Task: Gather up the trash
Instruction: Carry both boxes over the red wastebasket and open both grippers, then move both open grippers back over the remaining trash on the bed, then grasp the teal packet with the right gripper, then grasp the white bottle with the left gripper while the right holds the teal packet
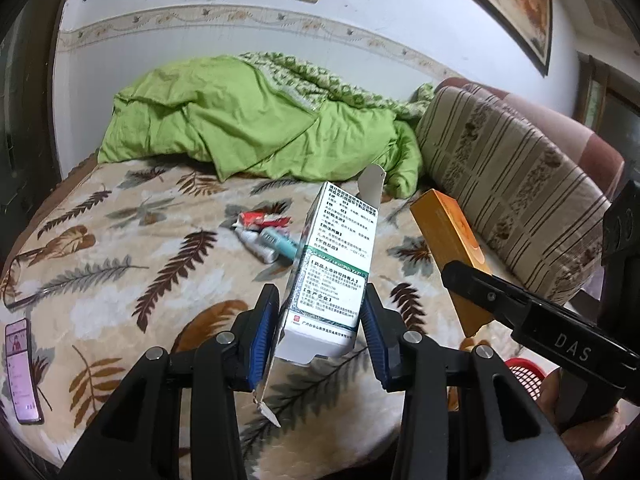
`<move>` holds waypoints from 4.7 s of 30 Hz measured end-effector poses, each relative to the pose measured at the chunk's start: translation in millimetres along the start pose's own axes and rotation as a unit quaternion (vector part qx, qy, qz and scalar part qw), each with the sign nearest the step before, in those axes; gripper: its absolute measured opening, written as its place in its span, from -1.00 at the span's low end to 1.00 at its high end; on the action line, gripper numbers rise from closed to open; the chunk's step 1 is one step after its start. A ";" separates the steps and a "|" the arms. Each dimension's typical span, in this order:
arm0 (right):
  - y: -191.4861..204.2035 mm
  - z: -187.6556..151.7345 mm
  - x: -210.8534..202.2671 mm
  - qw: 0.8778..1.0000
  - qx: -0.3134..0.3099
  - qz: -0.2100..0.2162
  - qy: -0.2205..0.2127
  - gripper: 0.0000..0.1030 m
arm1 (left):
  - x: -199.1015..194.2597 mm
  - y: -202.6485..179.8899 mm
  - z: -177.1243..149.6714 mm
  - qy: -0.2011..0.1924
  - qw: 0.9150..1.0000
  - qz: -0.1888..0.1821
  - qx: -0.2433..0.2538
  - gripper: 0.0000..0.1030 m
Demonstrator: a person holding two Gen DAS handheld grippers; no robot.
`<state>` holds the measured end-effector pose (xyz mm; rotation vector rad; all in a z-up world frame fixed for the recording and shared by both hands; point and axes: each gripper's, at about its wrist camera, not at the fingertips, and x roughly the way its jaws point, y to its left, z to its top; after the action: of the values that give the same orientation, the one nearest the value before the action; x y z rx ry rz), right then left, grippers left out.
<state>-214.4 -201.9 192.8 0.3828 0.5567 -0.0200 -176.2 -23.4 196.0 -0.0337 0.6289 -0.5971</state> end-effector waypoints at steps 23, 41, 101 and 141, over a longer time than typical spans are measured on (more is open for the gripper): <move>-19.9 -15.9 1.2 0.999 0.012 0.013 0.049 0.00 | 37.7 16.5 -23.3 0.045 0.999 -0.026 -0.011 -0.22; -154.0 -70.9 -99.2 0.980 0.155 -0.115 0.044 0.00 | 84.1 -123.8 -55.4 0.144 0.963 -0.195 0.116 -0.22; -17.2 44.8 271.1 0.971 -0.132 0.025 0.197 0.11 | 168.5 136.4 -41.4 0.104 0.981 0.083 -0.144 0.46; -35.7 -15.7 176.9 0.984 0.042 0.090 0.147 -0.70 | 303.3 140.5 32.7 0.216 0.971 0.060 -0.089 -0.44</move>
<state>-76.3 -214.6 76.3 0.5208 0.8128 0.1907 110.8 -73.5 28.9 -0.0332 1.0988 -0.4306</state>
